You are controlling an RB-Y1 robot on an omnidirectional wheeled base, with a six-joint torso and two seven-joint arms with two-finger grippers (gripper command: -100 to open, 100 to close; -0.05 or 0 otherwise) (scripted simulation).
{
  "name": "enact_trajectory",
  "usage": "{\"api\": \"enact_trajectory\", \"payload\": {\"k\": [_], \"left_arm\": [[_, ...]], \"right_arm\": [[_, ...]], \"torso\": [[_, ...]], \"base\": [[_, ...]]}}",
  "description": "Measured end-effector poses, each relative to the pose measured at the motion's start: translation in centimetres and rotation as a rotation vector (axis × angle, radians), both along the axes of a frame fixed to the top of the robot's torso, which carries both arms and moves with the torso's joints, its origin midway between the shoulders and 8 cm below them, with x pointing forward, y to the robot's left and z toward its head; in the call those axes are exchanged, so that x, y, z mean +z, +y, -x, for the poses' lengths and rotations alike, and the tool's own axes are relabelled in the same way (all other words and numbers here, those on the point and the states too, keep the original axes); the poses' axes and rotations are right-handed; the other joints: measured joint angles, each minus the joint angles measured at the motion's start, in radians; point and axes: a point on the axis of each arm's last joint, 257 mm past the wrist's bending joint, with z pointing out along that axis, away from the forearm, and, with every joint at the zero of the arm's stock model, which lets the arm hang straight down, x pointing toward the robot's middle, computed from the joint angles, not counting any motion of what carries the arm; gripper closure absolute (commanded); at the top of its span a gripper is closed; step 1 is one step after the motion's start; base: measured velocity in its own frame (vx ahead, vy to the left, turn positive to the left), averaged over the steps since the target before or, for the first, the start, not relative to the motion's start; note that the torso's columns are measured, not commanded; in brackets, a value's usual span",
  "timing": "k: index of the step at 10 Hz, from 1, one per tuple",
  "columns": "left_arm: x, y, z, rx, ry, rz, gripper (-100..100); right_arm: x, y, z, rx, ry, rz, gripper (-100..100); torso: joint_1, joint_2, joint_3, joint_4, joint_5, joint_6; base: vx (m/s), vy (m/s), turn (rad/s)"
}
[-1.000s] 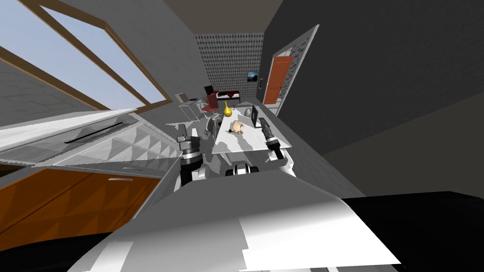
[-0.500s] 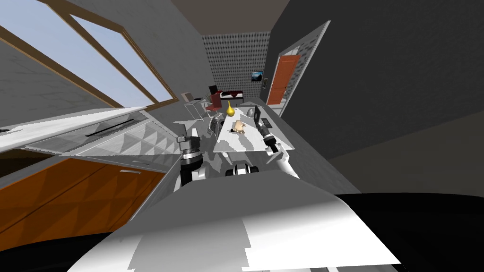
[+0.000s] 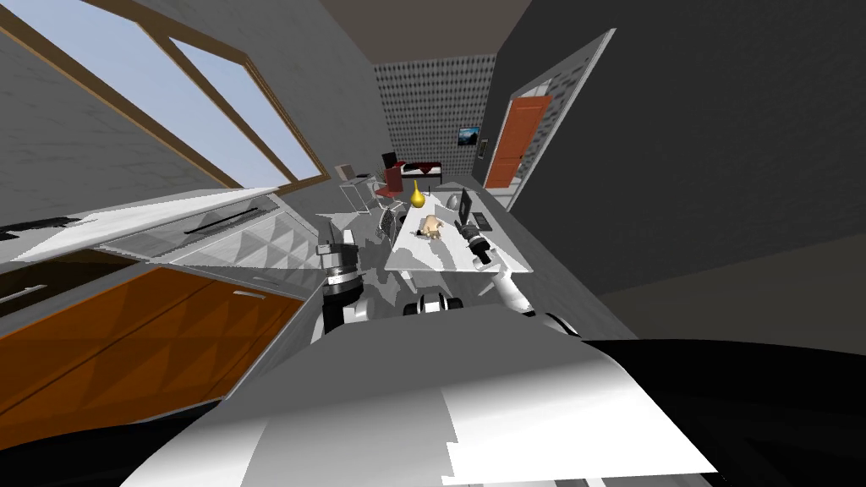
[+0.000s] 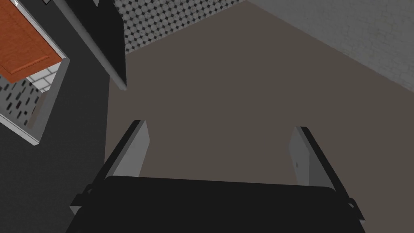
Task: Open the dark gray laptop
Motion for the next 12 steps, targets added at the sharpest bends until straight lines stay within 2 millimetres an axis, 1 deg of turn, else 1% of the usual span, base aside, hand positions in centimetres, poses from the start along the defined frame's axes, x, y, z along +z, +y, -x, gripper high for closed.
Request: {"api": "enact_trajectory", "payload": {"k": [3,4,7,8,9,12], "left_arm": [[0.0,0.0,0.0,0.000,0.000,0.000,0],[0.0,0.0,0.0,0.000,0.000,0.000,0],[0.0,0.0,0.0,0.000,0.000,0.000,0],[0.0,0.0,0.0,0.000,0.000,0.000,0],[0.0,0.0,0.0,0.000,0.000,0.000,0],[0.0,0.0,0.0,0.000,0.000,0.000,0]], "right_arm": [[-1.5,-1.0,-1.9,-0.045,0.040,0.115,-100],[-1.7,-1.6,-2.5,-0.060,0.051,0.163,-100],[-2.5,-2.7,-4.2,-0.101,0.078,0.261,-100],[-3.1,-3.4,-4.9,-0.120,0.092,0.305,-100],[-3.2,-3.7,-5.3,-0.130,0.100,0.334,-100],[-3.3,-6.1,-7.1,-0.197,0.136,0.473,-100]], "torso": [[0.000,0.000,0.000,0.000,0.000,0.000],[0.000,0.000,0.000,0.000,0.000,0.000],[0.000,0.000,0.000,0.000,0.000,0.000],[0.000,0.000,0.000,0.000,0.000,0.000],[0.000,0.000,0.000,0.000,0.000,0.000],[0.000,0.000,0.000,0.000,0.000,0.000]], "base": [[-0.004,-0.013,0.077],[-0.003,-0.011,0.047],[-0.004,-0.012,0.075],[-0.003,-0.013,0.054],[-0.003,-0.013,0.074],[-0.005,-0.016,0.094]]}}
